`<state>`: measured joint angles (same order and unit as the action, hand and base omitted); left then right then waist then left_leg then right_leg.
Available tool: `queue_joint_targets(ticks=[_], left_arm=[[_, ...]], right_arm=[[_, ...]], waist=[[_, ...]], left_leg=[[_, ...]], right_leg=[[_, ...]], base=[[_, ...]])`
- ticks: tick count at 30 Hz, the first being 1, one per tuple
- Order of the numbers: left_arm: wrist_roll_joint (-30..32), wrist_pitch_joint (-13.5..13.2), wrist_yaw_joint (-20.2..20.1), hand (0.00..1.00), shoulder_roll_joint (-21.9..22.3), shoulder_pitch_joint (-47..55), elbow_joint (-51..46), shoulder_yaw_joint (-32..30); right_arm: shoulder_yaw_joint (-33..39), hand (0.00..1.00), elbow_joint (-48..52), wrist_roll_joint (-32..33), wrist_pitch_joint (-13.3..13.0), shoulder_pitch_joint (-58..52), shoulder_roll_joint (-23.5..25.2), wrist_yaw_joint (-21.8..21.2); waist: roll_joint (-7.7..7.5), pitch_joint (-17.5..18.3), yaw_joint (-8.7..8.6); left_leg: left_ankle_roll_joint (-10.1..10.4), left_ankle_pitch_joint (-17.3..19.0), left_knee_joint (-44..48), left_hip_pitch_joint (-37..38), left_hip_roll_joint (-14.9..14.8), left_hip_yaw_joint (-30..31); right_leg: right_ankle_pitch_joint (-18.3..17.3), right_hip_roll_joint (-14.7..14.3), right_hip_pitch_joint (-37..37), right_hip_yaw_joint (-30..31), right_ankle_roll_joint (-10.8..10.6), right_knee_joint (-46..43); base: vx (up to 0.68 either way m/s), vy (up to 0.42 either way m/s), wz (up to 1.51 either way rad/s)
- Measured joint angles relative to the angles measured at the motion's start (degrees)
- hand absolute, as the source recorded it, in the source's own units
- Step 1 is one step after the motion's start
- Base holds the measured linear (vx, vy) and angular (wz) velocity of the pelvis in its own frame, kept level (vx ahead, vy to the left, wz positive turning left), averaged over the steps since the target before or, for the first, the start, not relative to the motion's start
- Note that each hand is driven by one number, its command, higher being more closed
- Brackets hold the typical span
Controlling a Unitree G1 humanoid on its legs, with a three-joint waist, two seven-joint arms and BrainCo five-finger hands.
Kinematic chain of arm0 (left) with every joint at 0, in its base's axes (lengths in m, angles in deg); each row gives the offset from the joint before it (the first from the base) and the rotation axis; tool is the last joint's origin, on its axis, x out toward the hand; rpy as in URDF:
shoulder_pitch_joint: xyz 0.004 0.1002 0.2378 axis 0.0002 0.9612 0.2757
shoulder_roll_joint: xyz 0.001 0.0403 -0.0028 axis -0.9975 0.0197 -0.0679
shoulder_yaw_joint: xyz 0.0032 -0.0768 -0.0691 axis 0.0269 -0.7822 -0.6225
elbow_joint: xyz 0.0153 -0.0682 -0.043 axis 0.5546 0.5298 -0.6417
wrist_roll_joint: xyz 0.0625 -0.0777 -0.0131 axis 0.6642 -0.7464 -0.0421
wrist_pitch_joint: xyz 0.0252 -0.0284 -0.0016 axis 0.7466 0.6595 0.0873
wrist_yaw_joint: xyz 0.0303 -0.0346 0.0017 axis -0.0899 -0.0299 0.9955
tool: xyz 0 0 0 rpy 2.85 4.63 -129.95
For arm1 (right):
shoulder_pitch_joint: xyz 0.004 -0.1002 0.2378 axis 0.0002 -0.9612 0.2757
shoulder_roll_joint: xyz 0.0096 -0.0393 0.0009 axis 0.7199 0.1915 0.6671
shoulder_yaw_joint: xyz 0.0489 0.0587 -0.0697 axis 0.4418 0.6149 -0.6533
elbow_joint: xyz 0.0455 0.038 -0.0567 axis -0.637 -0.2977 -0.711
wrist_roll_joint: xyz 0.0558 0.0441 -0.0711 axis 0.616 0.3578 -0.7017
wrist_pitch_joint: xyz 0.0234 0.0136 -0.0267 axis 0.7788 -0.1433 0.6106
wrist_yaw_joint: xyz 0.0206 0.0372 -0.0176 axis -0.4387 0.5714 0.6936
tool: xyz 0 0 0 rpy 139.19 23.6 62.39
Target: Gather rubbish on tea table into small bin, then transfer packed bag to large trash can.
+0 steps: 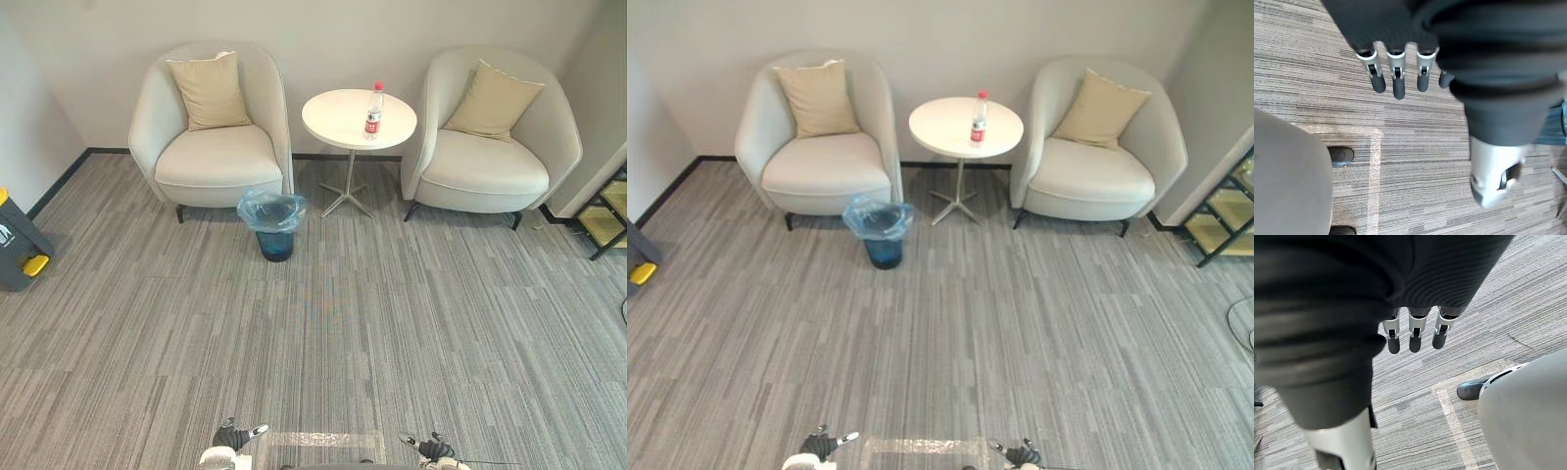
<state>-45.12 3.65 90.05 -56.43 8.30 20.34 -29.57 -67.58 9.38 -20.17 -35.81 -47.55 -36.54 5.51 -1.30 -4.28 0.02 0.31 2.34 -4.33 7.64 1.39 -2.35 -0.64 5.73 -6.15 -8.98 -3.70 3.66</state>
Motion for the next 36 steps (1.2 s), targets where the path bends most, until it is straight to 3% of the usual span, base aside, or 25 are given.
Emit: queue_joint_targets(ticks=[11,14,17,19,20,21,22,24,25,26,27,28,29,30,31,33,34,35,36], left_arm=[[-0.16,0.07,-0.01,0.0,-0.86,-0.89,-0.09,2.19],[-0.64,0.16,0.03,0.0,-0.91,-1.52,-0.16,2.92],[-1.8,0.27,0.06,0.0,-0.89,-2.41,-1.0,2.76],[-2.3,0.29,0.03,0.0,-0.67,-1.46,-2.35,2.59],[-2.31,0.29,0.02,0.0,-0.69,-1.42,-2.4,2.55],[-2.38,0.3,-0.07,0.0,-0.9,-1.66,-3.25,1.58],[-2.55,0.28,-0.03,0.0,-0.72,-1.76,-4.25,0.46],[-3.99,0.04,0.02,0.0,-0.01,-2.23,-5.06,-1.71],[-4.22,0.04,0.04,0.0,0.37,-2.2,-5.08,-1.66],[-4.43,0.03,0.04,0.0,0.47,-2.21,-5.12,-1.62],[-4.48,0.01,-0.02,0.0,0.74,-2.22,-5.28,-1.48],[-4.48,0.01,-0.03,0.0,0.78,-2.22,-5.45,-1.41],[-4.46,0.01,-0.02,0.0,0.84,-2.21,-5.52,-1.33],[-4.47,0.01,-0.04,0.0,1.22,-2.1,-5.61,-0.95],[-4.11,0.01,-0.06,0.0,1.09,-2.27,-5.58,-0.91],[-3.37,0.06,-0.06,0.0,0.7,-2.59,-5.42,-1.0],[-3.37,0.06,-0.01,0.0,0.68,-2.59,-5.28,-1.1],[-3.37,0.06,0.06,0.0,0.54,-2.57,-4.69,-1.1],[-3.36,0.33,0.05,0.0,0.19,-2.47,-3.91,-0.43]], right_arm=[[-0.04,0.0,0.23,0.18,-0.01,0.2,0.03,0.03],[0.02,0.0,0.63,0.8,-0.05,0.74,-0.02,0.04],[0.02,0.0,0.93,1.97,-0.27,1.38,-0.23,0.04],[-0.37,0.0,1.56,2.45,-0.7,1.27,-0.45,0.08],[-0.43,0.0,1.61,2.48,-0.71,1.27,-0.43,0.09],[-0.48,0.0,1.98,2.77,-0.85,1.3,-0.34,0.12],[-0.28,0.0,1.96,2.85,-0.77,1.18,-0.51,0.21],[-0.22,0.0,2.2,2.95,-0.6,1.58,-0.63,0.42],[-0.18,0.0,2.18,2.94,-0.51,1.71,-1.15,0.59],[-0.18,0.0,2.18,2.94,-0.49,1.9,-1.37,0.6],[-0.19,0.0,2.13,2.93,-0.46,2.7,-1.66,0.63],[-0.47,0.0,2.13,2.9,-0.45,3.21,-1.63,0.62],[-0.49,0.0,2.13,2.88,-0.45,3.32,-1.64,0.62],[-0.5,0.0,2.09,2.83,-0.43,3.27,-2.13,0.6],[-0.71,0.0,1.89,2.76,-0.42,2.78,-1.53,0.56],[-0.96,0.0,1.86,2.63,-0.42,2.35,-0.97,0.36],[-0.91,0.0,1.73,2.54,-0.37,2.17,-0.91,0.31],[-0.86,0.0,1.53,1.72,-0.29,1.72,-0.78,0.2],[-0.72,0.0,1.81,1.76,-0.42,1.73,-0.58,-0.1]], waist=[[-0.5,-1.34,-0.08],[-0.03,-2.29,-0.34],[0.58,-4.07,-0.37],[1.32,-4.79,-0.09],[1.29,-4.8,-0.06],[0.7,-5.34,-0.42],[0.37,-5.71,-0.16],[0.32,-7.07,0.38],[1.03,-7.07,0.45],[1.41,-7.11,0.45],[1.97,-7.27,0.45],[2.06,-7.24,0.56],[2.17,-7.23,0.68],[2.78,-6.83,1.4],[1.99,-6.07,2.15],[0.95,-5.82,1.76],[0.77,-5.85,1.91],[0.63,-5.85,2.11],[0.58,-5.85,1.52]], left_leg=[[0.0,0.0,-0.39,0.23,0.01,0.81],[0.43,0.93,1.81,-1.92,-0.12,1.08],[1.56,6.73,10.74,-5.76,-1.07,0.37],[4.05,10.31,17.37,-6.66,-3.12,-1.71],[4.12,10.27,17.91,-6.8,-3.19,-1.97],[4.97,9.88,27.09,-10.81,-3.79,-3.7],[7.39,8.42,36.23,-14.86,-4.84,-5.28],[9.67,7.22,47.53,-20.64,-6.1,-6.82],[7.51,9.83,45.23,-21.52,-5.71,-6.49],[6.75,10.26,43.45,-21.9,-5.51,-6.62],[5.8,10.0,35.87,-22.97,-4.39,-6.61],[4.95,7.34,26.61,-23.73,-3.04,-6.49],[5.15,5.82,22.95,-23.68,-2.71,-6.4],[4.12,-1.15,16.73,-23.67,-2.56,-5.95],[0.59,-1.45,18.0,-23.55,-1.62,-6.52],[-0.65,2.97,22.74,-24.05,-1.05,-7.54],[-0.96,3.5,23.22,-23.47,-1.05,-8.22],[-1.6,5.0,22.6,-20.55,-0.94,-9.54],[-2.13,6.22,20.67,-16.59,-0.44,-9.73]], right_leg=[[-0.15,-0.18,-0.38,-0.86,-0.11,0.49],[-2.04,0.05,1.75,-1.2,0.2,-2.92],[-6.42,-0.17,4.39,-0.71,0.73,-9.68],[-9.88,-1.2,4.44,0.78,2.02,-12.58],[-10.02,-1.19,4.43,0.85,2.05,-12.59],[-10.87,-1.04,4.19,0.82,2.49,-12.85],[-11.62,-0.8,3.87,1.53,3.34,-13.62],[-12.38,-0.67,1.48,2.4,4.62,-13.36],[-13.03,-0.47,0.64,3.18,4.8,-13.1],[-13.25,-0.45,0.23,3.45,4.78,-12.75],[-13.46,-0.34,-0.8,4.69,4.77,-11.27],[-13.68,-0.12,-1.42,5.73,4.4,-9.82],[-13.78,-0.13,-1.73,6.14,4.22,-9.27],[-14.43,-0.57,-2.29,7.58,3.45,-7.88],[-15.26,0.27,-2.32,9.55,2.56,-8.6],[-15.75,1.44,-0.78,11.21,1.53,-14.62],[-16.05,1.55,0.09,11.98,1.02,-17.61],[-16.07,1.6,3.65,14.13,-0.79,-28.43],[-13.27,1.8,8.64,14.58,-6.9,-41.76]], base=[[0.0,0.0,0.04],[-0.01,-0.017,0.06],[-0.01,-0.037,-0.09],[0.03,-0.074,-0.32],[0.09,-0.08,-0.02],[0.1,-0.113,0.05],[0.14,-0.137,0.03],[0.21,-0.096,-0.22],[0.23,-0.049,-0.31],[0.24,-0.008,-0.41],[0.29,0.047,-0.51],[0.31,0.072,-0.52],[0.42,0.159,-0.63],[0.39,0.162,-0.73],[0.42,0.162,-0.68],[0.46,0.118,-0.29],[0.53,0.145,-0.32],[0.6,0.171,-0.33],[0.48,0.114,-0.25]])
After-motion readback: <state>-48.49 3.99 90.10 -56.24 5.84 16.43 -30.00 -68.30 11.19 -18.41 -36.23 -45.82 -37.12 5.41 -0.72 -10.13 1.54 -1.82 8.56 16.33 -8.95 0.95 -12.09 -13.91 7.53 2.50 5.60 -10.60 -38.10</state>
